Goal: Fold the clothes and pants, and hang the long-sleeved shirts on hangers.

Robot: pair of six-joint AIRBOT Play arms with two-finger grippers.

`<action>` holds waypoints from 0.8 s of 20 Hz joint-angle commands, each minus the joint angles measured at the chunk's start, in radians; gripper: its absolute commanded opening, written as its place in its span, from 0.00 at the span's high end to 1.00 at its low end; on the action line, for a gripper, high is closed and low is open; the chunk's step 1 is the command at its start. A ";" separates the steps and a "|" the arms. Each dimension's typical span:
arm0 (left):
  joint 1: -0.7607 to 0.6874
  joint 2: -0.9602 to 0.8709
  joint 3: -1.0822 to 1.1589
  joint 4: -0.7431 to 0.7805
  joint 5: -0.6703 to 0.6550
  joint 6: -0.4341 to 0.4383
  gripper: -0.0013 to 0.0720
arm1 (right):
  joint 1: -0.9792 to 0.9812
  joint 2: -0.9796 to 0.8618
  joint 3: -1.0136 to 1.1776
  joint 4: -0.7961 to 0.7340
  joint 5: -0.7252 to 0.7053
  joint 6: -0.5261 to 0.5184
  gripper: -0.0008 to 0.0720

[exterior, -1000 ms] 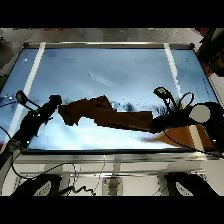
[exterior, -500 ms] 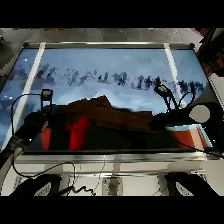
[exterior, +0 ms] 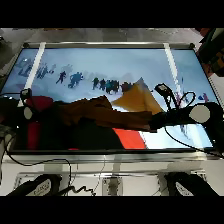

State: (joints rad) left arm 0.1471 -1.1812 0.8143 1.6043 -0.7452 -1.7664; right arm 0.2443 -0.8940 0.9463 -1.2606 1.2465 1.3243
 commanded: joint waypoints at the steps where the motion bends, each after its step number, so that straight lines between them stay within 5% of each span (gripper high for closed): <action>1: 0.038 -0.137 0.145 -0.253 -0.089 0.287 0.67 | 0.000 -0.001 0.000 0.000 -0.009 0.000 0.98; 5: 0.038 -0.248 0.194 -0.251 -0.024 0.480 0.66 | 0.000 0.000 0.000 0.000 -0.010 0.000 0.98; 8: 0.038 -0.275 0.193 -0.251 0.040 0.501 0.64 | 0.000 0.000 0.000 0.000 -0.010 0.000 0.98; 10: 0.037 -0.282 0.194 -0.251 0.102 0.500 0.42 | 0.000 0.000 0.000 0.000 -0.010 0.001 0.98; 16: 0.026 -0.309 0.193 -0.252 0.187 0.571 0.41 | 0.000 0.000 0.000 0.000 -0.013 0.001 0.98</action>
State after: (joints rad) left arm 0.1791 -1.4719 1.0065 1.3556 -0.5995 -1.2560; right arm 0.2443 -0.8940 0.9463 -1.2610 1.2366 1.3243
